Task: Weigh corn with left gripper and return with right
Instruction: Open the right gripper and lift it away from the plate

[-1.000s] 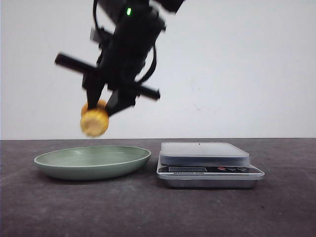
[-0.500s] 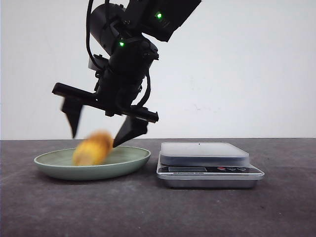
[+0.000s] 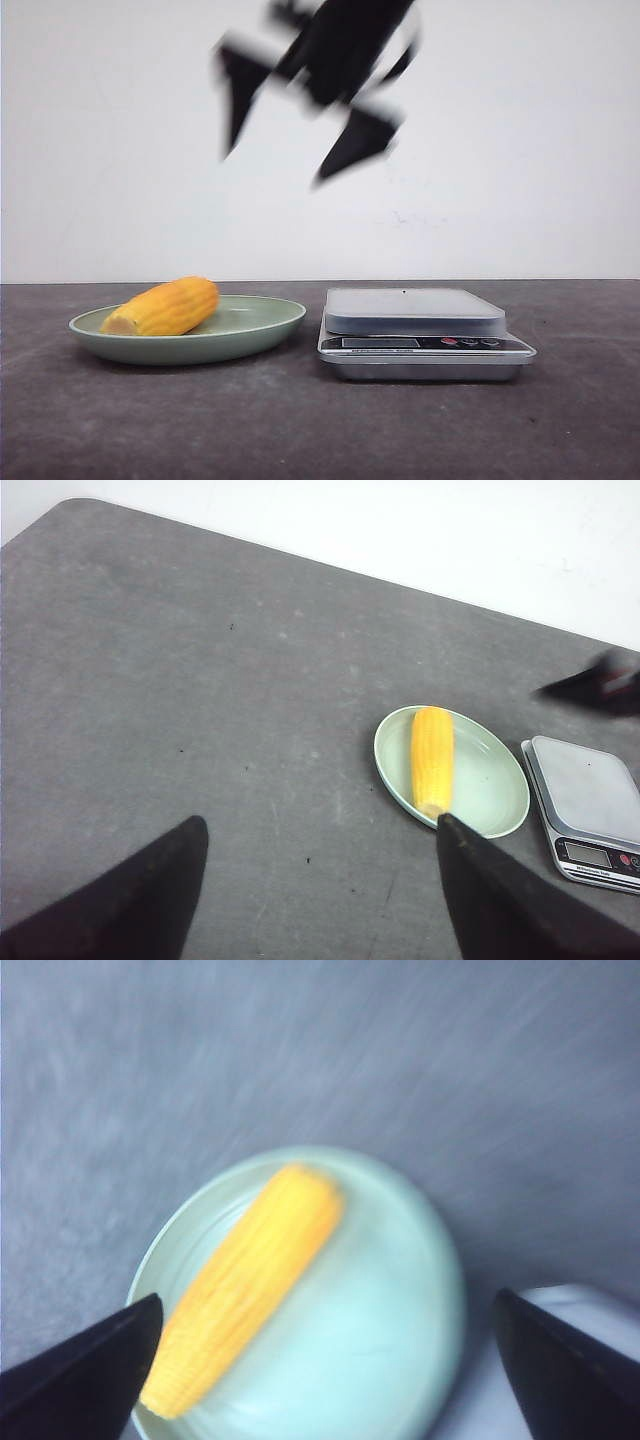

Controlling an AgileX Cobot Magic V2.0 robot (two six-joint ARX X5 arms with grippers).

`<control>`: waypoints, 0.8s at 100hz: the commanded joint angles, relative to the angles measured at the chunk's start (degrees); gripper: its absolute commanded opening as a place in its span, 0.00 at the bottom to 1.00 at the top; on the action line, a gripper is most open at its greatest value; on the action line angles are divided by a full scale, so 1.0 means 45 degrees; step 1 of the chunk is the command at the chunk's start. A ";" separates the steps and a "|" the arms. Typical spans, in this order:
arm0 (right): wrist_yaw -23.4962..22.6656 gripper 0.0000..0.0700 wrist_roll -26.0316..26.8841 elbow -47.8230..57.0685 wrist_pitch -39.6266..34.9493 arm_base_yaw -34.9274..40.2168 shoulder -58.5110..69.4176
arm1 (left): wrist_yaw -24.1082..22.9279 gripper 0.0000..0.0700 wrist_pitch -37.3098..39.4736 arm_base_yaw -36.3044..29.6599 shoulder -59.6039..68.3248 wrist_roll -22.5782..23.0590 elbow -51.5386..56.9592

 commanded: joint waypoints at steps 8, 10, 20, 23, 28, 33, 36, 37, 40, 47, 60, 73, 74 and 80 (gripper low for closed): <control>-0.0180 0.84 -0.1729 0.0321 -0.1549 -0.0777 -0.2871 | -0.0073 0.61 -0.0272 -0.0019 -0.0024 0.0223 0.0151; -0.0185 0.84 -0.1802 0.0316 -0.1797 -0.0928 -0.3322 | -0.0073 0.61 -0.0267 -0.0019 -0.0024 0.0223 0.0151; -0.0131 0.84 -0.2210 0.0316 -0.3128 -0.1661 -0.5591 | -0.0073 0.61 -0.0151 -0.0019 -0.0024 0.0282 0.0126; -0.0117 0.84 -0.2370 0.0316 -0.3546 -0.1870 -0.6256 | -0.0073 0.61 -0.0087 -0.0019 -0.0024 0.0301 0.0107; 0.0029 0.84 -0.2443 0.0316 -0.4255 -0.2200 -0.7325 | -0.0063 0.61 0.0015 -0.0019 -0.0024 0.0316 0.0063; 0.0335 0.84 -0.2501 0.0316 -0.4993 -0.2448 -0.8364 | -0.0015 0.61 0.0068 -0.0019 -0.0024 0.0321 0.0015; 0.0617 0.84 -0.2628 0.0311 -0.5464 -0.2550 -0.8952 | 0.0049 0.61 0.0097 -0.0019 -0.0024 0.0321 -0.0024; 0.0729 0.84 -0.2657 0.0311 -0.5620 -0.2574 -0.9146 | 0.0073 0.61 0.0107 -0.0019 -0.0024 0.0316 -0.0039; 0.1137 0.84 -0.2730 0.0287 -0.6105 -0.2623 -0.9724 | 0.0097 0.61 0.0155 -0.0019 -0.0024 0.0316 -0.0092; 0.1977 0.84 -0.2744 0.0209 -0.7223 -0.2633 -1.0958 | 0.0219 0.61 0.0243 -0.0019 -0.0024 0.0316 -0.0228; 0.2769 0.84 -0.2263 -0.0097 -0.8650 -0.2633 -1.3221 | 0.0408 0.61 0.0534 -0.0019 -0.0024 0.0316 -0.0510; 0.3225 0.75 -0.1671 -0.0821 -0.9049 -0.2633 -1.5538 | 0.0408 0.61 0.0772 -0.0019 -0.0024 0.0325 -0.0738; 0.3249 0.74 -0.1637 -0.0899 -0.9068 -0.2633 -1.5708 | 0.0408 0.61 0.0777 -0.0019 -0.0024 0.0325 -0.0748; 0.3342 0.69 -0.1535 -0.1457 -0.9088 -0.2662 -1.6689 | 0.0408 0.61 0.0835 -0.0019 -0.0024 0.0335 -0.0850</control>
